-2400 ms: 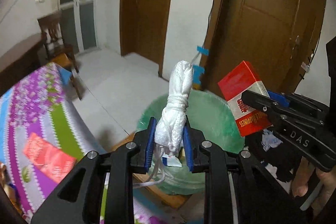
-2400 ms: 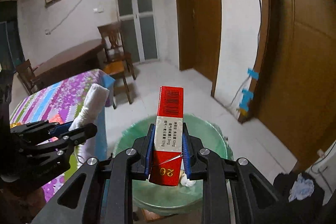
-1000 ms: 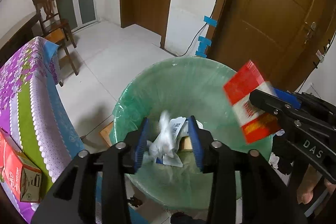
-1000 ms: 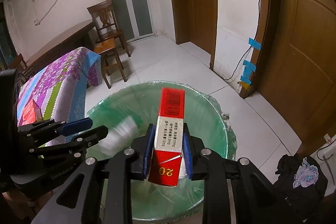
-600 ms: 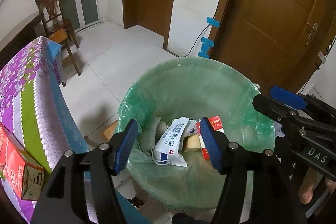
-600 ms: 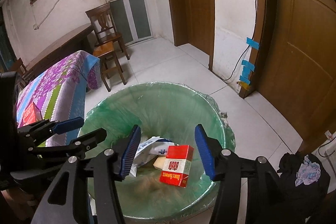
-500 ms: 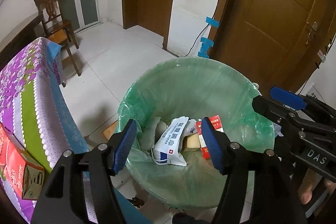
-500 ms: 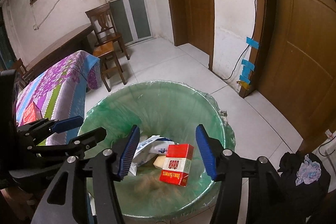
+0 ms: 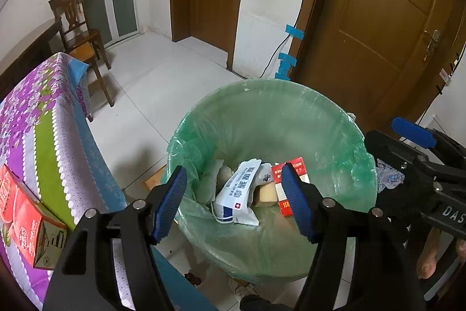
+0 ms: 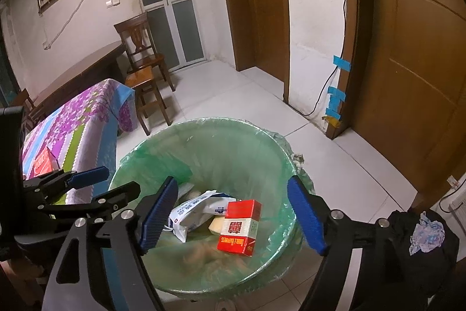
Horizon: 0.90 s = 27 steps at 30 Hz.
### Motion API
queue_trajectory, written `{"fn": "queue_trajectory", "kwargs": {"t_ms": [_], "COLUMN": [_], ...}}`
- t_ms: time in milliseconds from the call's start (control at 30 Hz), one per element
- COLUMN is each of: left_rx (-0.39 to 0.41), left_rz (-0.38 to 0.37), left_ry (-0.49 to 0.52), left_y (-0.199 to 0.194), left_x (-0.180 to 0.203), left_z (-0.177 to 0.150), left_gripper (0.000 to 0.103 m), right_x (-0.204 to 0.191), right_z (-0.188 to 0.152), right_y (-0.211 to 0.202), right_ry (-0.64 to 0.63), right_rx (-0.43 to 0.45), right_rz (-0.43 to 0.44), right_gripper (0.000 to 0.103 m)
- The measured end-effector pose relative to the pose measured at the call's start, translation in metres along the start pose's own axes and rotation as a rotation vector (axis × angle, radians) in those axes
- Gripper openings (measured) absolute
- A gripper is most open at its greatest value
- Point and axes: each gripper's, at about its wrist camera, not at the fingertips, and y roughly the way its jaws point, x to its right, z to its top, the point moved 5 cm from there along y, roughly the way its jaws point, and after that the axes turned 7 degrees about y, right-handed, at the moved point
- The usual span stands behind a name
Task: Collect trash
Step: 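Move both tools back over the table toward the remaining items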
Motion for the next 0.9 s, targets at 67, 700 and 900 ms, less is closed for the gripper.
{"fn": "queue_trajectory", "kwargs": {"t_ms": [67,700,900], "left_rx": [0.003,0.084,0.119], "left_rz": [0.001,-0.008,0.013], "left_ry": [0.001,0.054,0.055], "left_y": [-0.003,-0.103,-0.166], "left_x": [-0.001,-0.04,-0.094], "left_z": [-0.002,-0.062,-0.106], "left_gripper": [0.065,0.073,0.074], "right_x": [-0.002,-0.094,-0.143], "right_z": [0.001,-0.053,-0.087], "right_y": [-0.007,-0.102,-0.108], "right_ry": [-0.006,-0.101,-0.169], "right_rx": [0.014,0.14,0.087], "right_rz": [-0.001,0.216,0.305], "right_gripper": [0.081,0.096,0.096]}}
